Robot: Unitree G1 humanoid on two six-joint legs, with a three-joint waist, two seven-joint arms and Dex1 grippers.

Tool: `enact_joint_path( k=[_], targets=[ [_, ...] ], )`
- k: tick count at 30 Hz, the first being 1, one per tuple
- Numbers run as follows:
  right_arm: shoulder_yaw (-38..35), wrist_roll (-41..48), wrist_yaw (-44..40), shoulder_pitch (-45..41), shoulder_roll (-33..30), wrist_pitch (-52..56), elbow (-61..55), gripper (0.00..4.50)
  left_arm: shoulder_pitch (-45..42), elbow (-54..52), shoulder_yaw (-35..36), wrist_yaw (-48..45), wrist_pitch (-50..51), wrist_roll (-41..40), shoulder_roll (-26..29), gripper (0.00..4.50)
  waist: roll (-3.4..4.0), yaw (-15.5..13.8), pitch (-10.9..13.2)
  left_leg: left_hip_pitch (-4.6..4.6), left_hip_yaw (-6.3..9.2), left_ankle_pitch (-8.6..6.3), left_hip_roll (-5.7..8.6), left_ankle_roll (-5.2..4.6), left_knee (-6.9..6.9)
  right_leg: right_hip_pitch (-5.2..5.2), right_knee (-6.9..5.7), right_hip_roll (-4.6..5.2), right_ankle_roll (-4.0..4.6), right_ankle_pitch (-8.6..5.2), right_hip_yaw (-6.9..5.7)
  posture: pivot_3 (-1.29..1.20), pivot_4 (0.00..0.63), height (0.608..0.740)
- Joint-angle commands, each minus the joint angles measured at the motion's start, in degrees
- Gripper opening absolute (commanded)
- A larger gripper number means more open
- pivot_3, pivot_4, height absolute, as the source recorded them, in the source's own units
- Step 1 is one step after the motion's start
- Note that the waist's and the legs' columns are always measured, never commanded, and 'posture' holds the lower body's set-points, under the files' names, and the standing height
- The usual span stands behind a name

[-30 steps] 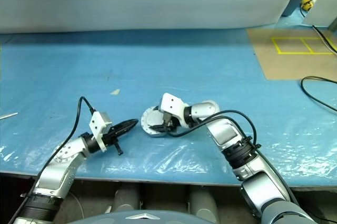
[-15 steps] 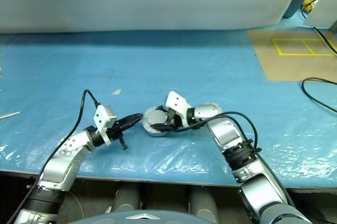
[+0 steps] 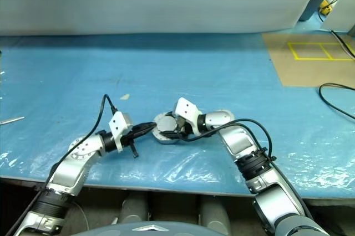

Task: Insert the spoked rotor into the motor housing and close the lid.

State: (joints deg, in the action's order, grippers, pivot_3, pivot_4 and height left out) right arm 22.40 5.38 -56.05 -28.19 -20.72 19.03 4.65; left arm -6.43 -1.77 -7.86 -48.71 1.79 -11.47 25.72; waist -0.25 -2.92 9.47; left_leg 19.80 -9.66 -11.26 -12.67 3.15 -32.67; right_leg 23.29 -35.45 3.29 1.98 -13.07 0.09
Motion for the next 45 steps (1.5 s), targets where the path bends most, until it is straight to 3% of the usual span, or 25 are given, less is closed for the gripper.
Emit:
enact_joint_path(
  k=[1, 6, 11, 16, 21, 26, 32, 36, 45],
  targets=[
    [1.06, -1.53, 0.26, 0.15, -0.46, 0.78, 0.27, 2.97, 0.93, 0.77, -2.4, -0.92, 2.19, 1.39, 0.57, 0.0, 0.08, 0.01, -0.08, 0.0, 0.0, 0.0, 0.0, 0.0, 0.0, 0.0, 0.01, 0.0, 0.0, 0.0, 0.01, 0.0, 0.15, 0.74],
    [1.14, -1.28, 0.23, 0.24, 0.02, 1.78, -0.52, 2.97, 0.91, 0.03, -2.67, -1.25, 3.56, 1.02, 0.73, 0.0, 0.09, 0.0, -0.09, 0.0, 0.0, 0.0, 0.0, 0.0, 0.05, 0.01, 0.01, 0.0, -0.01, -0.01, 0.0, 0.0, 0.15, 0.74],
    [1.93, -2.7, -0.25, 0.72, -0.72, -1.43, -0.67, 4.47, 0.45, -0.41, -2.7, -1.54, 4.58, 0.7, 0.66, 0.0, 0.15, -0.06, -0.13, 0.0, 0.0, 0.0, 0.0, 0.0, 0.26, 0.01, 0.2, 0.02, -0.03, -0.02, 0.0, 0.0, 0.15, 0.74],
    [1.39, -0.49, -3.11, 1.48, -0.49, -6.14, -1.85, 4.47, -0.08, -0.12, -2.48, -1.63, 4.65, 1.04, 0.48, 0.0, 0.19, -0.2, -0.16, 0.14, 0.0, 0.0, 0.0, 0.0, 0.38, 0.01, 0.51, 0.01, 0.31, 0.18, -0.05, 0.0, 0.15, 0.74],
    [-4.61, 7.5, -3.69, 1.14, 1.78, -1.51, -4.15, 4.47, -0.65, 0.08, -2.45, -1.46, 4.67, 1.21, 0.47, 0.0, 0.19, -0.14, -0.15, 0.26, -0.01, 0.0, 0.02, 0.0, 0.46, 0.07, 0.69, 0.01, 0.29, 0.16, -0.07, 0.0, 0.15, 0.74],
    [-8.59, 9.12, -0.72, -0.47, 2.07, 2.39, -2.15, 4.47, -0.98, 0.15, -2.47, -1.29, 4.42, 1.34, 0.45, 0.0, 0.19, -0.05, -0.15, 0.29, -0.02, 0.01, 0.08, 0.01, 0.5, 0.13, 0.68, -0.03, 0.29, 0.16, -0.13, 0.0, 0.15, 0.74],
    [-12.03, 11.69, 3.24, -1.69, 0.9, 18.37, -0.99, 4.47, -0.78, -1.97, -1.97, -2.74, 3.77, -1.04, 0.01, 0.0, 0.19, -0.12, -0.15, 0.29, -0.02, 0.1, 0.1, 0.17, 0.5, 0.12, 0.68, -0.02, 0.28, 0.16, -0.12, 0.0, 0.15, 0.74],
    [-16.47, 18.47, 5.03, -2.65, 1.19, 34.45, -1.65, 4.47, -1.0, -2.39, -1.66, -3.03, 3.53, -1.63, 0.15, 0.0, 0.2, -0.11, -0.13, 0.3, -0.02, 0.11, 0.12, 0.19, 0.54, 0.14, 0.71, -0.02, 0.28, 0.15, -0.12, 0.0, 0.15, 0.74],
    [-25.49, 29.23, 12.18, -5.6, 5.55, 63.28, 0.21, 4.47, -1.39, -1.82, -1.43, -3.06, 2.96, -1.38, 0.02, 0.0, 0.24, -0.31, -0.11, 0.3, -0.07, 0.13, 0.07, 0.22, 0.58, 0.2, 0.69, -0.05, 0.28, 0.14, -0.13, 0.0, 0.15, 0.74]
  ],
)
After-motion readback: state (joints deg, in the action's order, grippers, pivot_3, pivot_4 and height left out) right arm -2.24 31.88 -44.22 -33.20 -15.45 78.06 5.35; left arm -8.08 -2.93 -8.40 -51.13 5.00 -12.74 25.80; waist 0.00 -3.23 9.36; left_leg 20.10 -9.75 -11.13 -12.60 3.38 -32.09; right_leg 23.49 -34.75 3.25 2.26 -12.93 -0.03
